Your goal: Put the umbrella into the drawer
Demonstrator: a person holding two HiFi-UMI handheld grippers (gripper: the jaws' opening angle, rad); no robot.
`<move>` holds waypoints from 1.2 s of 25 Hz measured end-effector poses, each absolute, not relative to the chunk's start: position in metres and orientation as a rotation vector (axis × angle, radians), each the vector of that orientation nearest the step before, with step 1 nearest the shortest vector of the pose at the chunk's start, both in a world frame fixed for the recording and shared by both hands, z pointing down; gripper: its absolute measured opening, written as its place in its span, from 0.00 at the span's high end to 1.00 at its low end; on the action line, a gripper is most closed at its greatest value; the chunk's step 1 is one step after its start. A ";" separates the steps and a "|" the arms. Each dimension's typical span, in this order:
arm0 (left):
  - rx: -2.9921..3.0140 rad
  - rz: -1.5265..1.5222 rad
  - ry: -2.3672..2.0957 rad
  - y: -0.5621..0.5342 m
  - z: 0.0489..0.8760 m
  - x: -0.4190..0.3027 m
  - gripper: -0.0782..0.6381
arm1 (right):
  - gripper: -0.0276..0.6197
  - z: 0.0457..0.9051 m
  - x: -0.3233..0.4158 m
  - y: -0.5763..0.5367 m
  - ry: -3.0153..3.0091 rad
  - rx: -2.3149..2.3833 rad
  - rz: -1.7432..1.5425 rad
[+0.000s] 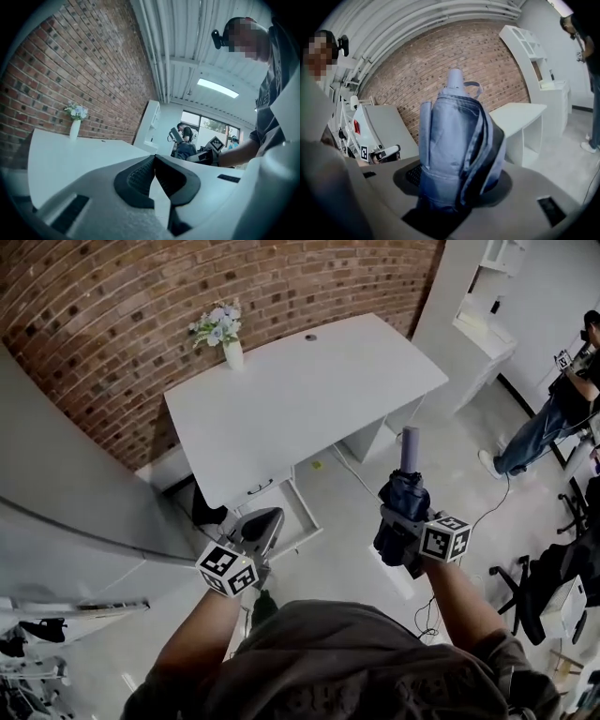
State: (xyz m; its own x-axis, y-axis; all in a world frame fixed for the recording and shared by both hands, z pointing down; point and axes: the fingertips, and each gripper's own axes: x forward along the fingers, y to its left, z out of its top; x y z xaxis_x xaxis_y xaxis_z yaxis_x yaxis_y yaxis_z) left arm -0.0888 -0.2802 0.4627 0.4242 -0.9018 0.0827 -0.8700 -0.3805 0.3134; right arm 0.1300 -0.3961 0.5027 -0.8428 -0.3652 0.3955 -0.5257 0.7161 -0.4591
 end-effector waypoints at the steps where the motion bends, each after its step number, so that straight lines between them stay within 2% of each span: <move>1: 2.353 -0.140 -1.547 -0.277 0.469 -0.096 0.88 | 0.59 0.514 0.120 -0.397 -2.634 0.686 0.860; 17: 2.159 -0.060 -1.682 -0.262 0.623 -0.193 0.88 | 0.59 0.758 -0.036 -0.379 -2.353 0.577 1.436; 30: 2.110 -0.044 -1.693 -0.260 0.765 -0.235 0.88 | 0.59 0.955 -0.138 -0.350 -2.171 0.534 1.691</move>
State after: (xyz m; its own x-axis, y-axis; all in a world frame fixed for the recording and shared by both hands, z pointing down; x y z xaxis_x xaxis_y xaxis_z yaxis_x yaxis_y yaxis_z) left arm -0.2351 -0.2599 0.7647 0.2531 -0.9371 0.2402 -0.9233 -0.1599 0.3491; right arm -0.1376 -0.3497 0.9554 -0.8728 -0.0861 0.4803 -0.4868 0.2220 -0.8448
